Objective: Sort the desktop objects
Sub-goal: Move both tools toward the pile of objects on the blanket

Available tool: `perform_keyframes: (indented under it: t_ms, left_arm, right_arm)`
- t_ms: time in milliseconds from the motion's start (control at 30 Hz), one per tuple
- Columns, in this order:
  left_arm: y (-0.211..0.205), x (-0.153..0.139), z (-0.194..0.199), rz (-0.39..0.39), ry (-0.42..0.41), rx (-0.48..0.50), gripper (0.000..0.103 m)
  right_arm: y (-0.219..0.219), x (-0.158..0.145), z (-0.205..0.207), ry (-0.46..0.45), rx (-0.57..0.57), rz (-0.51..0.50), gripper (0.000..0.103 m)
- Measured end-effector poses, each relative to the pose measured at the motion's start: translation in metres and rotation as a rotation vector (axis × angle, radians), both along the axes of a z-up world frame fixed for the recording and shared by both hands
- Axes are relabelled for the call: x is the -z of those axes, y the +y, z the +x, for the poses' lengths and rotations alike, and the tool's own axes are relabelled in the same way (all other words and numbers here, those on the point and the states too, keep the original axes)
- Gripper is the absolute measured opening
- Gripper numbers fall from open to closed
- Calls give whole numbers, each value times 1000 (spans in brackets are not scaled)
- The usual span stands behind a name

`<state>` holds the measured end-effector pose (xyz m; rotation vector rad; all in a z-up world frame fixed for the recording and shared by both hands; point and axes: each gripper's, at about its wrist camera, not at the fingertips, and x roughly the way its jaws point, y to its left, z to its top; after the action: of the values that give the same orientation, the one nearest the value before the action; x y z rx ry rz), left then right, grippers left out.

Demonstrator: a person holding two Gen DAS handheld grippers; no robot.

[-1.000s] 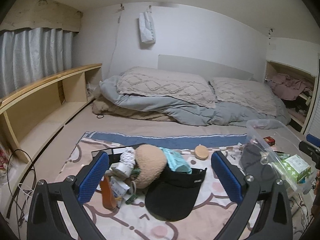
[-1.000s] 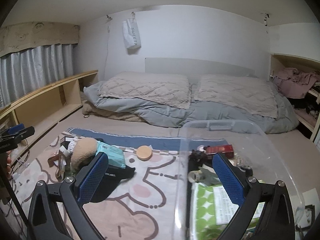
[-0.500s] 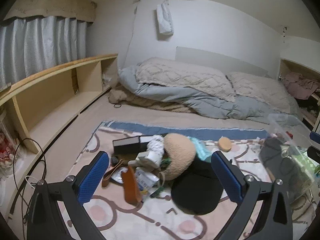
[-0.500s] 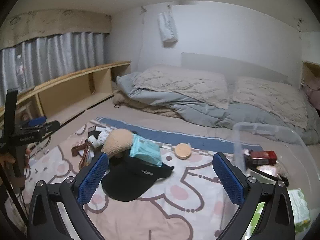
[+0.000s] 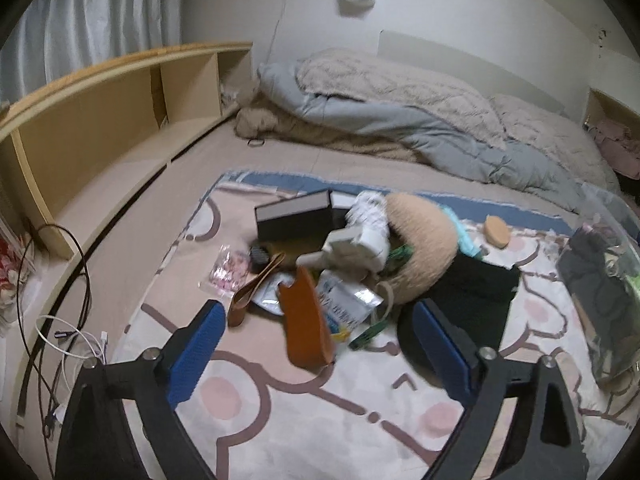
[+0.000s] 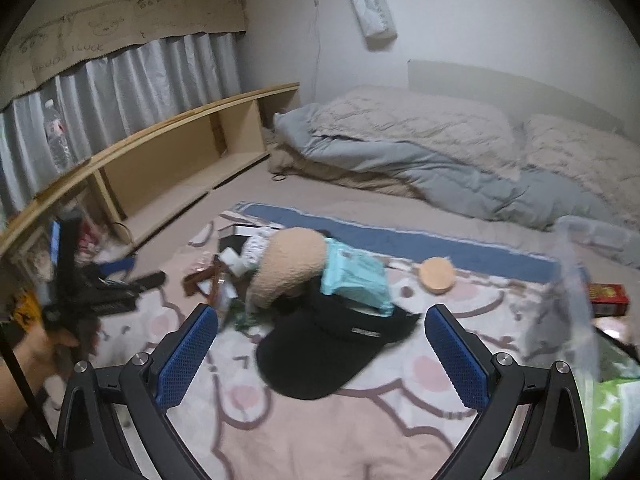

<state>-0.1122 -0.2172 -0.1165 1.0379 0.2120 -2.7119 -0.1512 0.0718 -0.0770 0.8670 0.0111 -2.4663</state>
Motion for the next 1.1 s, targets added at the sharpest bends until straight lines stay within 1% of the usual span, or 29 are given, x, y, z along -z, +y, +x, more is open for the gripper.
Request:
perform_keyframes:
  t_ms: [67,100,133,167,200,300,367,433,500,533,600,700,733,800,900,1100]
  left_arm:
    - [-7,11,-3,18,-18,-2,92]
    - [-10,16,-4,29,-25,1,89]
    - [-12,23,-6,39,-36,4,85]
    - [-14,28,-8,45,-46,7,84]
    - [-14,33,-9,50,-56,11,83]
    - [-14,46,-13,57,-82,29,82]
    - [-13,52,-15,58,-94,43,82]
    - [-13,59,-18,63,-105,54,82]
    - [-13,65,-20,75,-113,61,80]
    - [-13,68,-21,84,-118,68,75]
    - [-14,74,-23,98,-128,78,70]
    - [-17,81,-26,117,-136,82,69]
    - [-19,83,-27,125,-140,84,66]
    - [-21,87,-29,138,-147,83,62]
    - [-24,93,-31,160,-152,81,62]
    - [-34,103,-37,203,-164,59,62]
  right_arm:
    - [-9,2,-5,-19,-29,-15,103]
    - [-18,5,-9,-27,-49,-14,102]
    - [-25,7,-11,-34,-64,-11,96]
    - [-31,9,-13,-41,-75,-7,90]
    - [-40,14,-17,-60,-94,-2,83]
    - [-65,28,-24,-97,-167,-1,81]
    - [-81,37,-29,-121,-207,6,71]
    - [-98,52,-38,-173,-244,-11,56]
    - [-112,65,-45,-213,-266,-25,47]
    - [-120,73,-49,-234,-275,-35,46]
    - [-133,86,-55,-272,-292,-63,45]
    - [-151,105,-64,-328,-309,-107,45]
    - [-156,111,-66,-339,-310,-117,45]
    - [-166,124,-72,-367,-305,-143,45]
    - [-176,139,-82,-399,-283,-159,45]
    - [-184,161,-105,-434,-214,-155,45]
